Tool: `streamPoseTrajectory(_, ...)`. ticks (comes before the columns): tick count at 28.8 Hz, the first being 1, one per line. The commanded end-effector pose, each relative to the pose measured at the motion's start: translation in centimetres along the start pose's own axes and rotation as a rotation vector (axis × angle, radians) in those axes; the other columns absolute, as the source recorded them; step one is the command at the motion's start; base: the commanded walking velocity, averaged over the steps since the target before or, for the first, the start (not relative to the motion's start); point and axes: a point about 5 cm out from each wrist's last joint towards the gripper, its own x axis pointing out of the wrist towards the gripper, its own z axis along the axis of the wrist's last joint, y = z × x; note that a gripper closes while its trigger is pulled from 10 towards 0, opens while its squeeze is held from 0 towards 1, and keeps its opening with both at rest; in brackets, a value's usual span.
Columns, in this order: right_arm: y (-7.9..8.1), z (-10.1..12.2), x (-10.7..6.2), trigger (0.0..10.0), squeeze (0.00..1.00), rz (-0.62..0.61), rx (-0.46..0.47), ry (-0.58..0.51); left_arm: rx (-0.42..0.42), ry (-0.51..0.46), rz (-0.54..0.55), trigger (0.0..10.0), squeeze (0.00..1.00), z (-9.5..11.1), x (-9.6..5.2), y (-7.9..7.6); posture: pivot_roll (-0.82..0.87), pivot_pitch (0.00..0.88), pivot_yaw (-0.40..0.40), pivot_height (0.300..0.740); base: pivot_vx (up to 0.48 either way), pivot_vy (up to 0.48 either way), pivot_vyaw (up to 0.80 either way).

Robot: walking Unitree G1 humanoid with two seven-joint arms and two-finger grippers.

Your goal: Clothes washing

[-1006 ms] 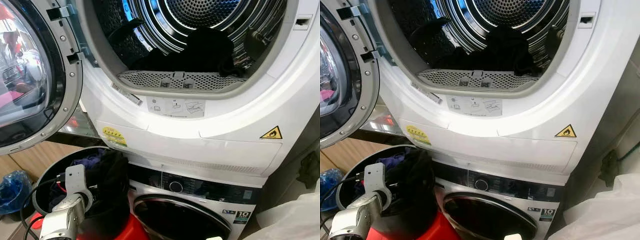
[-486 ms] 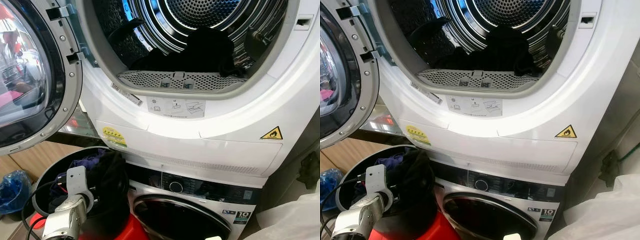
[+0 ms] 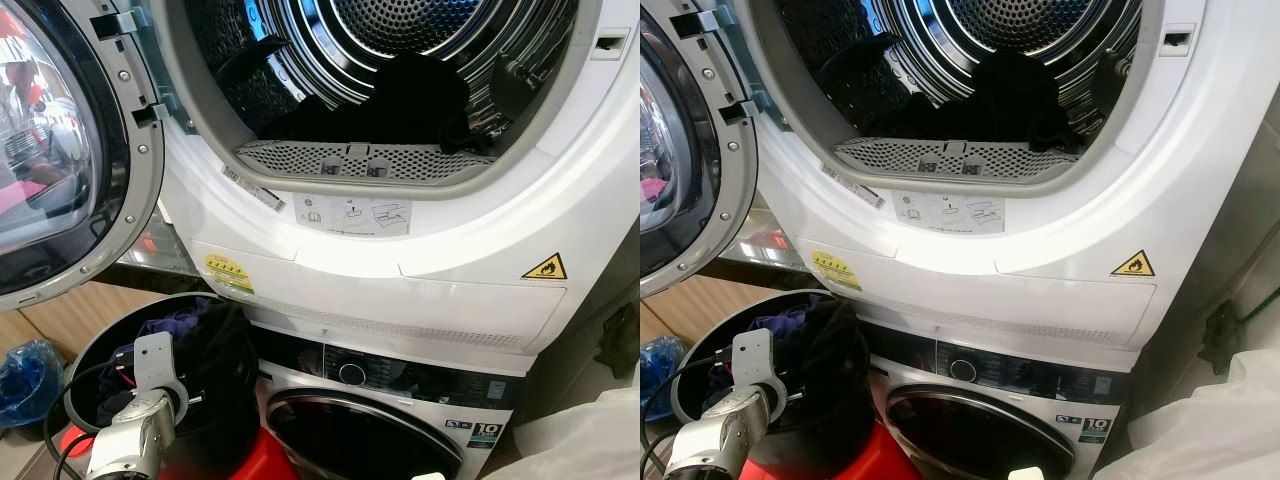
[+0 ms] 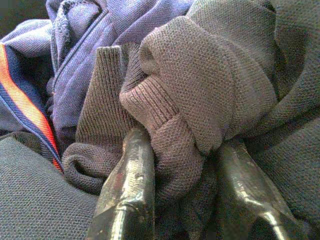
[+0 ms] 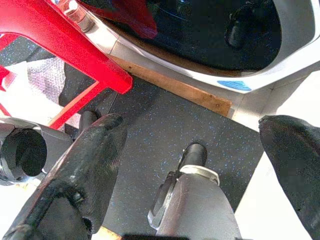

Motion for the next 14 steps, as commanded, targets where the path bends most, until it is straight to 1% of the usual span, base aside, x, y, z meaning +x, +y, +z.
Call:
streamPoseTrajectory(1, 0.54, 0.22, 0.04, 10.0, 0.0, 0.008, 0.001, -0.007, -0.01, 0.019, 0.03, 0.0, 0.0, -0.51, 0.16, 0.57, -0.04, 0.0, 0.123, 0.74, 0.0, 0.0, 0.0)
streamPoseTrajectory(4, 0.55, 0.3, 0.05, 10.0, 0.0, 0.006, 0.0, -0.01, -0.034, -0.002, 0.047, 0.0, 0.0, -0.39, 0.1, 0.59, -0.04, 0.0, 0.122, 0.74, 0.0, 0.0, 0.0)
streamPoseTrajectory(7, 0.54, 0.3, 0.05, 10.0, 0.0, 0.005, -0.001, -0.01, -0.034, -0.018, 0.059, 0.0, 0.0, -0.3, 0.06, 0.69, -0.04, 0.0, 0.123, 0.74, 0.0, 0.0, 0.0)
streamPoseTrajectory(11, 0.5, 0.34, 0.05, 10.0, 0.0, 0.004, -0.005, -0.012, -0.049, -0.065, 0.083, 0.0, 0.0, 0.08, -0.03, 0.87, -0.04, 0.0, 0.122, 0.74, 0.0, 0.0, 0.0)
streamPoseTrajectory(13, 0.53, 0.39, 0.06, 10.0, 0.0, 0.005, -0.007, -0.014, -0.054, -0.078, 0.08, 0.0, 0.0, 0.17, -0.08, 0.89, -0.04, 0.0, 0.121, 0.74, 0.0, 0.0, 0.0)
streamPoseTrajectory(14, 0.56, 0.45, 0.07, 10.0, 0.0, 0.006, -0.009, -0.016, -0.062, -0.086, 0.055, 0.0, 0.0, 0.15, -0.17, 0.73, -0.04, 0.0, 0.121, 0.74, 0.0, 0.0, 0.0)
